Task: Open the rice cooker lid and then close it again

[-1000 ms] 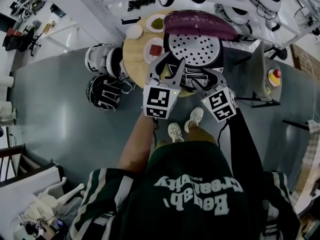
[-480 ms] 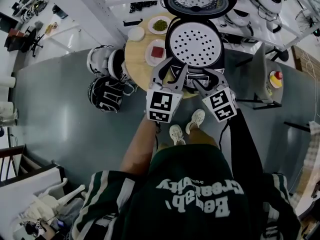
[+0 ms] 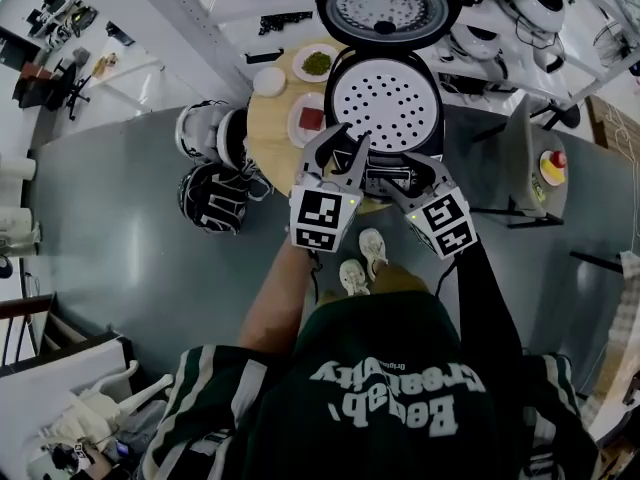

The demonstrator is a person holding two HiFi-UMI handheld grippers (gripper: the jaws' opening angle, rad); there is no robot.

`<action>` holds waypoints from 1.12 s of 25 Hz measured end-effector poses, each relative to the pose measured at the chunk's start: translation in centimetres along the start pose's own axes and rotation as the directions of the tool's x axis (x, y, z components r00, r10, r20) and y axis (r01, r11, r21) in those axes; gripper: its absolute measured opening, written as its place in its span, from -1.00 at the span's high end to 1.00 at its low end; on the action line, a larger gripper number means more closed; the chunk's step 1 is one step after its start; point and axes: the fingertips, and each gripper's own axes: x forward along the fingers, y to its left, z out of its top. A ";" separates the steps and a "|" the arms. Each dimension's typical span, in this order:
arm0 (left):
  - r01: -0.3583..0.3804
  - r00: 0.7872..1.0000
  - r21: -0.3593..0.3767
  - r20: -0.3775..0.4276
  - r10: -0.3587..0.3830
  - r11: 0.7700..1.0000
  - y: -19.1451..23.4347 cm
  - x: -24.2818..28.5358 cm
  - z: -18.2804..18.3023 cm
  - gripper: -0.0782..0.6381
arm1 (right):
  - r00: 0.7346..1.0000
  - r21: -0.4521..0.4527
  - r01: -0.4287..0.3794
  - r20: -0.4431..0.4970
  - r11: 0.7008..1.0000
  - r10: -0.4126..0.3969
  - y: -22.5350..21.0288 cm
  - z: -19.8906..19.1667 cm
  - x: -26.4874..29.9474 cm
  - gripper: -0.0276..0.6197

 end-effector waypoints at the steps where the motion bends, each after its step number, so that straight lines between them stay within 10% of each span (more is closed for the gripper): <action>1: -0.003 1.000 0.002 -0.006 0.003 1.000 0.4 0.3 0.4 0.44 | 1.000 0.038 -0.014 -0.002 0.999 0.014 -0.7 0.3 -0.1 0.19; 20: -0.080 0.994 0.141 0.086 0.068 0.987 9.6 9.2 13.6 0.29 | 0.908 0.001 0.191 0.380 0.982 -0.177 -22.4 18.9 -4.9 0.25; 28: -0.032 0.981 0.047 0.195 0.022 0.998 12.5 11.4 18.9 0.10 | 0.884 -0.002 0.173 0.440 0.985 -0.155 -27.1 23.4 -4.7 0.03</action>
